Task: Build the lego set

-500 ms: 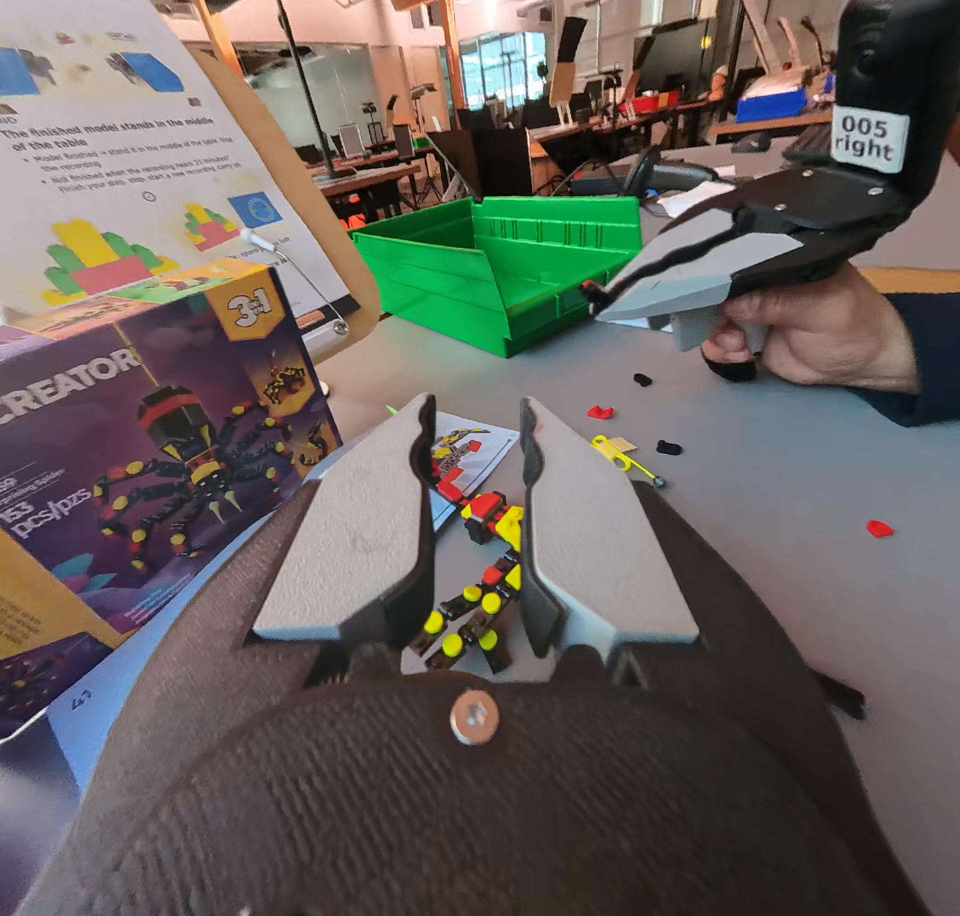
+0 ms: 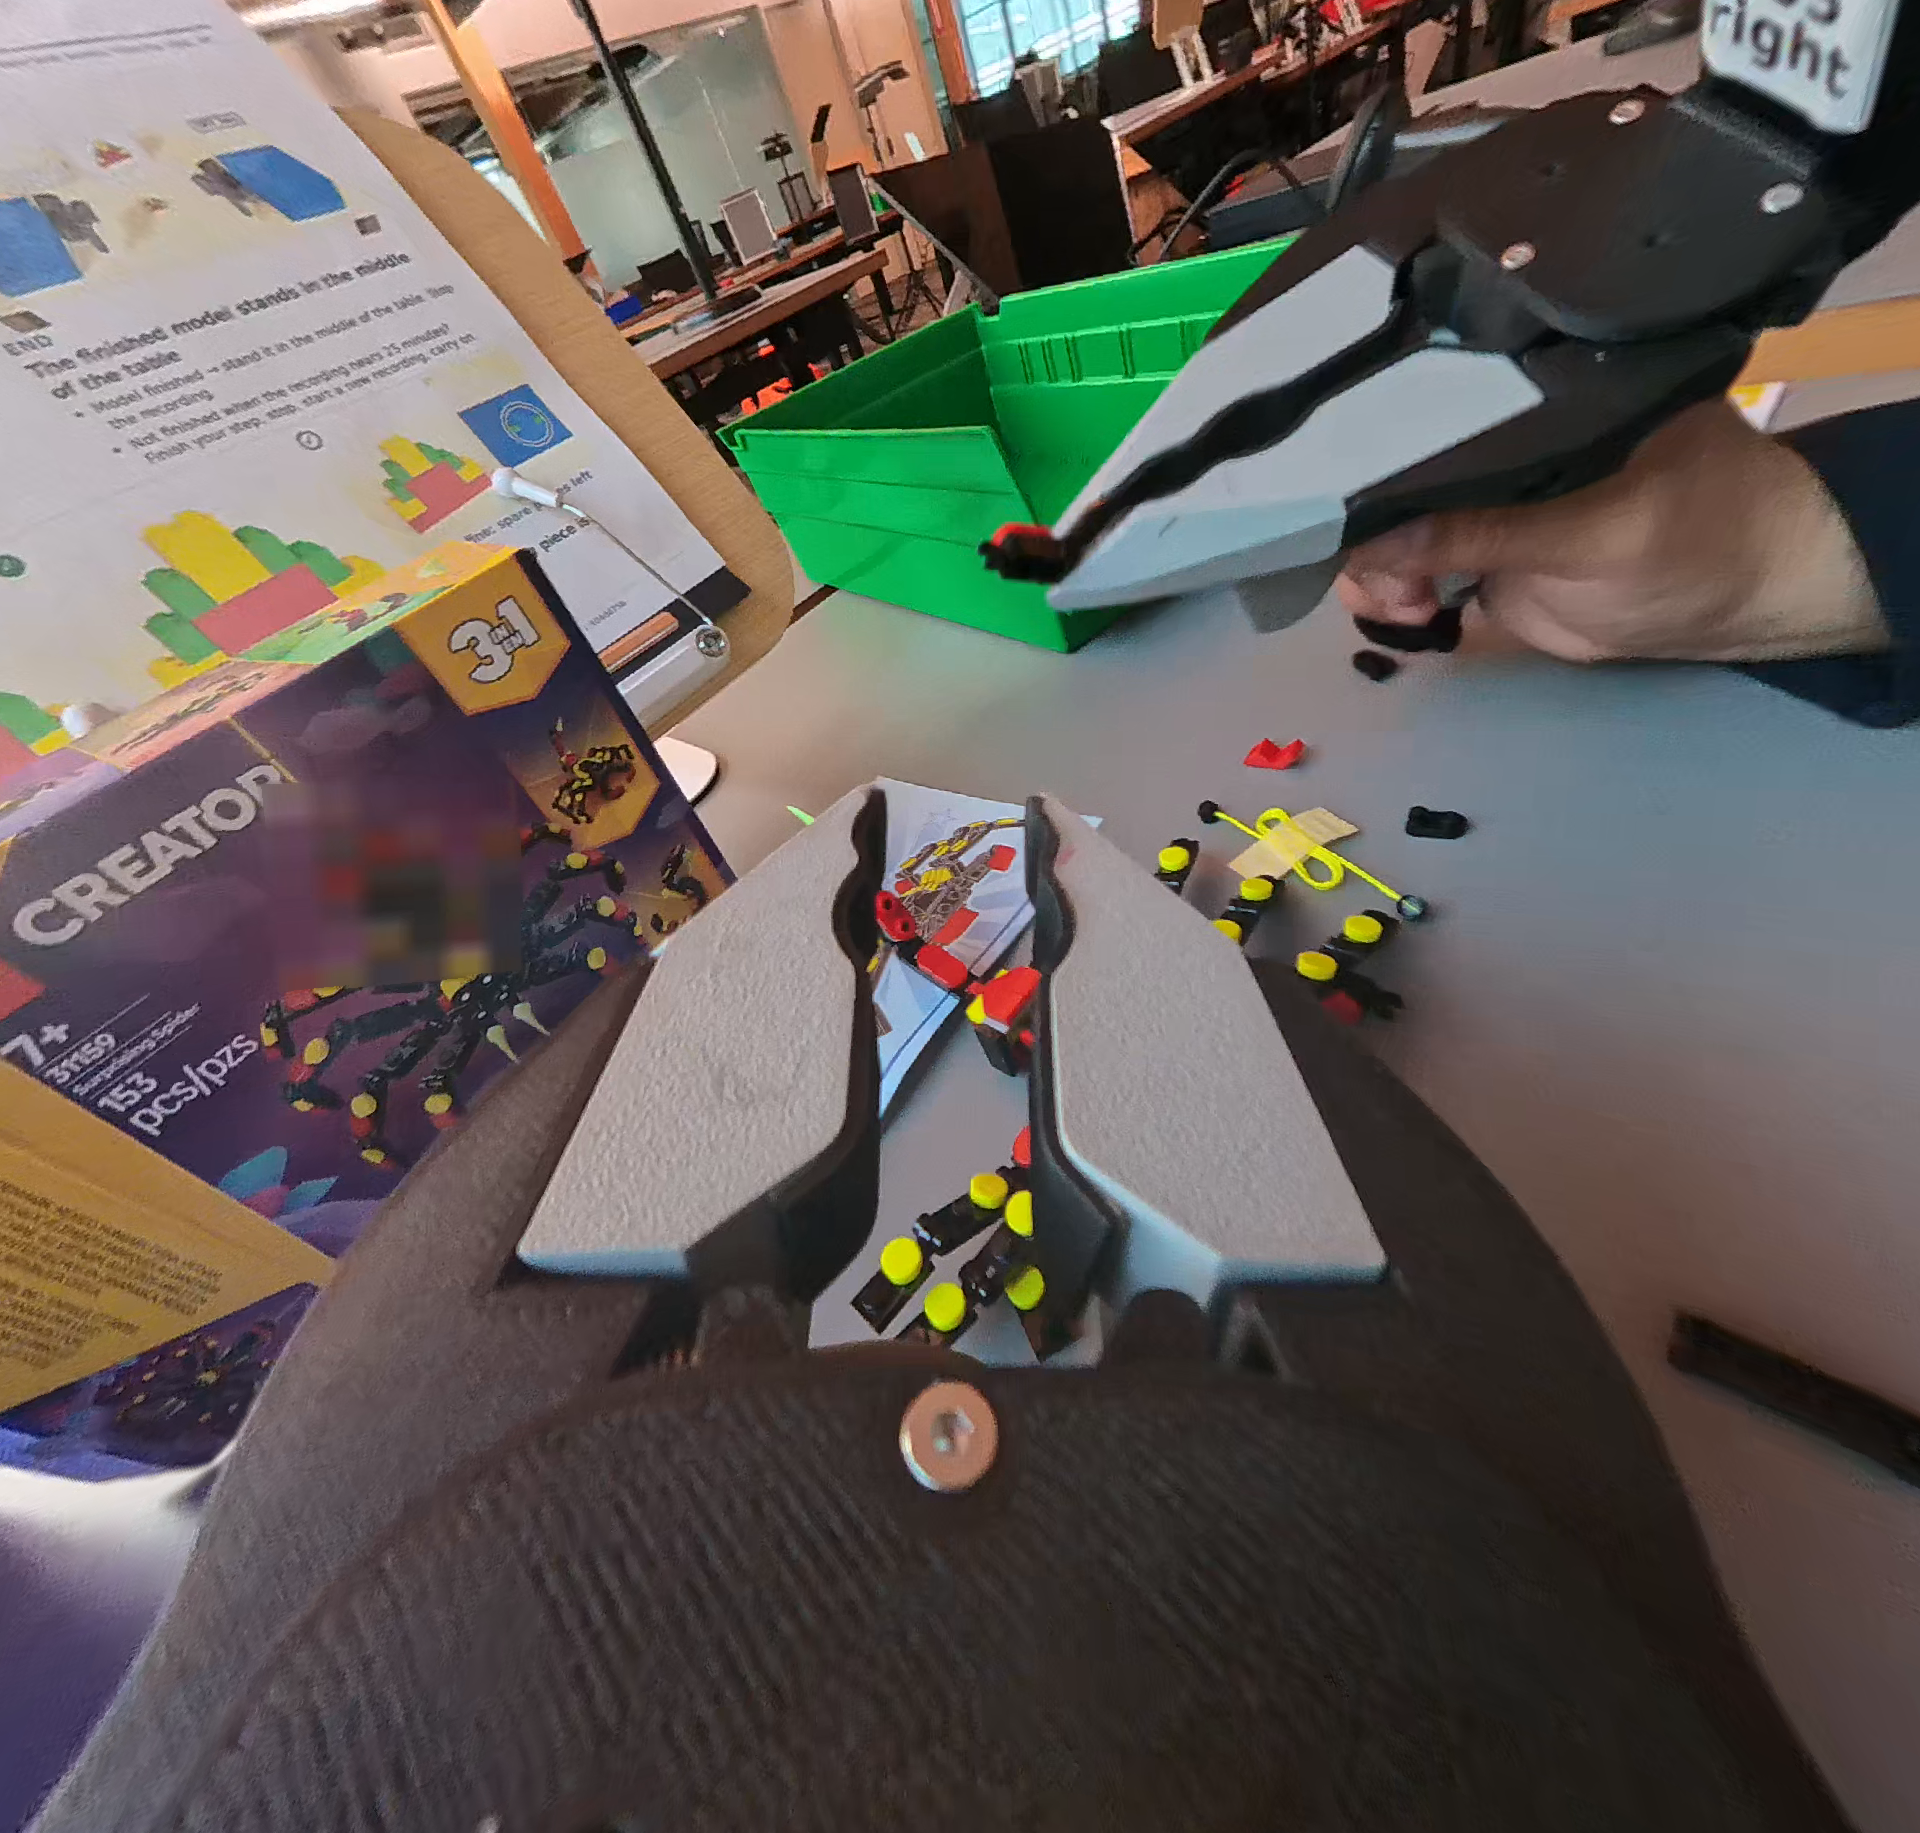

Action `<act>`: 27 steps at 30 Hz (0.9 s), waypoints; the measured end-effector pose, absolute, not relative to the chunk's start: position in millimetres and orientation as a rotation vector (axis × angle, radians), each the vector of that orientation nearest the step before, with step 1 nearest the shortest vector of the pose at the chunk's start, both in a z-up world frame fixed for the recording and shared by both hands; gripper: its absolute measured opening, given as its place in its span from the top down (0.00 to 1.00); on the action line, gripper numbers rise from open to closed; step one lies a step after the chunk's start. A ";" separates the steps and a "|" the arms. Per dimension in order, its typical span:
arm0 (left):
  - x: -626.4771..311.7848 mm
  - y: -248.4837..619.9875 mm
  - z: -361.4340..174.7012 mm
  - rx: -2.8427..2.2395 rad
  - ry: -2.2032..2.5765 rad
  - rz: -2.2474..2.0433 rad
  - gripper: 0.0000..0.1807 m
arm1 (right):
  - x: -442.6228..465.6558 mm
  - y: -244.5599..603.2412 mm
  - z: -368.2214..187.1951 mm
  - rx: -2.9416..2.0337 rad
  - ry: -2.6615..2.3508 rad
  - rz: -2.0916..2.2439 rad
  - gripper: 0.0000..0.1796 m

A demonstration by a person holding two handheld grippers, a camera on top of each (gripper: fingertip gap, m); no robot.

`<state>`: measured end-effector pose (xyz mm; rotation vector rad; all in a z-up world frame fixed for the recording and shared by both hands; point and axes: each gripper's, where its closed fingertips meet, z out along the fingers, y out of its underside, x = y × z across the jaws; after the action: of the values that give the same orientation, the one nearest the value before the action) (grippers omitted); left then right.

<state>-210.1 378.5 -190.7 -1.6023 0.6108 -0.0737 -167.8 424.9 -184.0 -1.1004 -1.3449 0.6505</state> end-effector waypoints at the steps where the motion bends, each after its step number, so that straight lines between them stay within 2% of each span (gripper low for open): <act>1: -211.1 378.8 -189.7 -1.605 0.589 -0.079 0.87 | -175.6 421.7 -185.7 -1.068 -1.380 0.648 0.99; 6: -201.2 366.0 -185.6 -1.586 0.578 -0.123 0.88 | -202.7 397.8 -200.3 -0.913 -1.562 0.623 0.99; 13: -202.8 356.8 -182.3 -1.572 0.550 -0.154 0.85 | -186.7 366.7 -190.8 -0.872 -1.552 0.709 0.99; 27: -226.7 363.7 -183.2 -1.588 0.500 -0.050 0.88 | -159.6 398.5 -182.3 -1.103 -1.353 0.778 0.99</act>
<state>-226.7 363.7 -183.2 -1.5879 0.4997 -0.0503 -159.6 398.5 -182.3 -1.1026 -1.3531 0.7784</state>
